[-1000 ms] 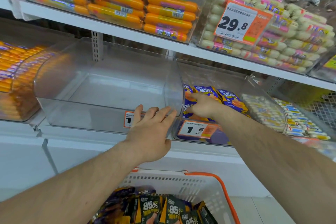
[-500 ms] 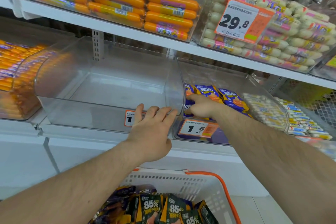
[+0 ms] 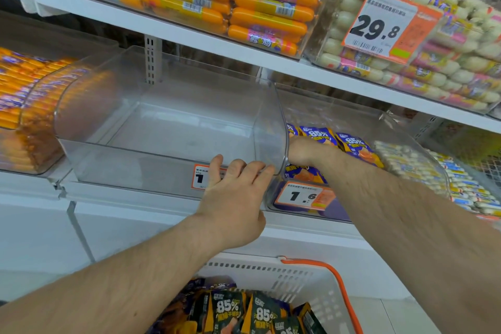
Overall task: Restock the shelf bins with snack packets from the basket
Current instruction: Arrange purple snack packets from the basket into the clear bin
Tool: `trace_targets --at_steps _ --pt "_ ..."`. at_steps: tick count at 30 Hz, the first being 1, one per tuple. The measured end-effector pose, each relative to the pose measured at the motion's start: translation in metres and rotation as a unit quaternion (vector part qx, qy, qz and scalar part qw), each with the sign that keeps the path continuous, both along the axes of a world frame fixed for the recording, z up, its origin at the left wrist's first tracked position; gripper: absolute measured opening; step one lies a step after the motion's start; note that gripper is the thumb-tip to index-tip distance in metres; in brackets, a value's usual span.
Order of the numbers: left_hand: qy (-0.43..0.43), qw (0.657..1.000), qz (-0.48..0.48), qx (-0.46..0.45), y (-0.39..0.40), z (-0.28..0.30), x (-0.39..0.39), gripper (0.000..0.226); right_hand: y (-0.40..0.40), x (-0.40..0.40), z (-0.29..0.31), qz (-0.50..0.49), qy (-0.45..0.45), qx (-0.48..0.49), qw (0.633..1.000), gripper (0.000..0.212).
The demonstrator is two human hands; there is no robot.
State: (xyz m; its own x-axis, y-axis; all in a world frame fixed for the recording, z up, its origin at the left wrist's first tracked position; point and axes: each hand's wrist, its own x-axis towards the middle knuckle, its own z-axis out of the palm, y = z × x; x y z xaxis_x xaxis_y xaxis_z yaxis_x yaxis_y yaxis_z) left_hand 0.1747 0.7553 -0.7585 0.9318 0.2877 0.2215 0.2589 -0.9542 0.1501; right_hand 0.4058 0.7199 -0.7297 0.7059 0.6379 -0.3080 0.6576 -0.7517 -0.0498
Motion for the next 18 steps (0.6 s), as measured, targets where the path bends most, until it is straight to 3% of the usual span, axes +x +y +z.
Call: trace_targets --at_steps 18 --pt "0.004 1.0 0.005 0.012 -0.001 0.0 0.0 0.08 -0.008 -0.01 -0.006 -0.024 0.037 0.051 0.998 0.037"
